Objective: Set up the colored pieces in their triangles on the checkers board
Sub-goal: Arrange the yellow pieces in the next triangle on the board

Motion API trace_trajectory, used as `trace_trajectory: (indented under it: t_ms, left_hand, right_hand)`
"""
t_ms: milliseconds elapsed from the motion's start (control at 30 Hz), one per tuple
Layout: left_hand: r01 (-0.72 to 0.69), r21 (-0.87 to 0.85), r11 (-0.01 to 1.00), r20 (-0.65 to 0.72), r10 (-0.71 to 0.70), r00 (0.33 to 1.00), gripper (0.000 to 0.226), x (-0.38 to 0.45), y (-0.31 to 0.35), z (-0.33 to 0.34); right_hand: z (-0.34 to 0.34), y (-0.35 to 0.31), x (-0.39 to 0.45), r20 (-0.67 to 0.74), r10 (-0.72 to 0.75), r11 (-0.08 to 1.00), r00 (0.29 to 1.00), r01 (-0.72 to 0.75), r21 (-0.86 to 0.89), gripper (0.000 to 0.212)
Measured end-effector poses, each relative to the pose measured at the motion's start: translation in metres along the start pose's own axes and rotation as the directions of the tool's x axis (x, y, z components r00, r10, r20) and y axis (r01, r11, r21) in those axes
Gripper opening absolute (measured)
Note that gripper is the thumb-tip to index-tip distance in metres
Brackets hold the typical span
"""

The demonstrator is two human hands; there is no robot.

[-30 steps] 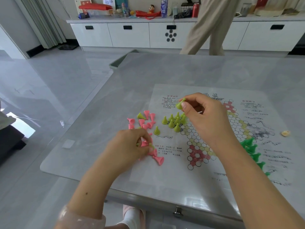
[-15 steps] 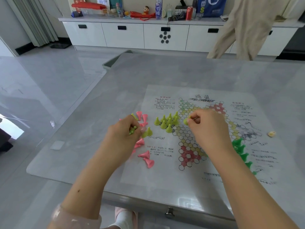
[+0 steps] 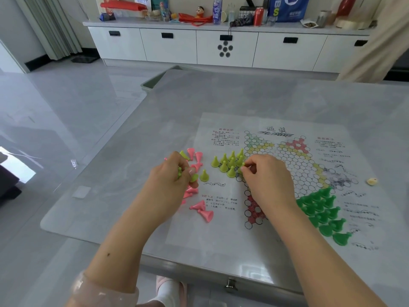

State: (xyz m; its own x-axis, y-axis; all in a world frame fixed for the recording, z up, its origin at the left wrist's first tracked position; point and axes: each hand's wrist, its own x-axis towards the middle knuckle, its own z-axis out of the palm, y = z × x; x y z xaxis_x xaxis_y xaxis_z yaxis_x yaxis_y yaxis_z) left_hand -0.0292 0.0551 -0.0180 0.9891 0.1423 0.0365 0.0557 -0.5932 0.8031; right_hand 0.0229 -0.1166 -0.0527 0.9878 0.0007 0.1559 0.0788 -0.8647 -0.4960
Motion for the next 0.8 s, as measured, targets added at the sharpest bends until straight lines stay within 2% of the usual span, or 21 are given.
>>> trace_trajectory:
  t_ms: [500,800]
  left_hand:
    - [-0.057,0.028,0.998,-0.009,0.057,0.998,0.024,-0.0009,-0.0014,0.0005]
    - [-0.029,0.027,0.999,0.039,0.028,0.999,0.017,0.0007,-0.0082,0.0013]
  right_hand:
    - [0.0014,-0.0004,-0.0021,-0.018,-0.029,1.000,0.999,0.029,0.002,0.008]
    - [0.0016,0.0012,-0.0025,-0.023,-0.037,0.999,0.999,0.038,0.022,0.010]
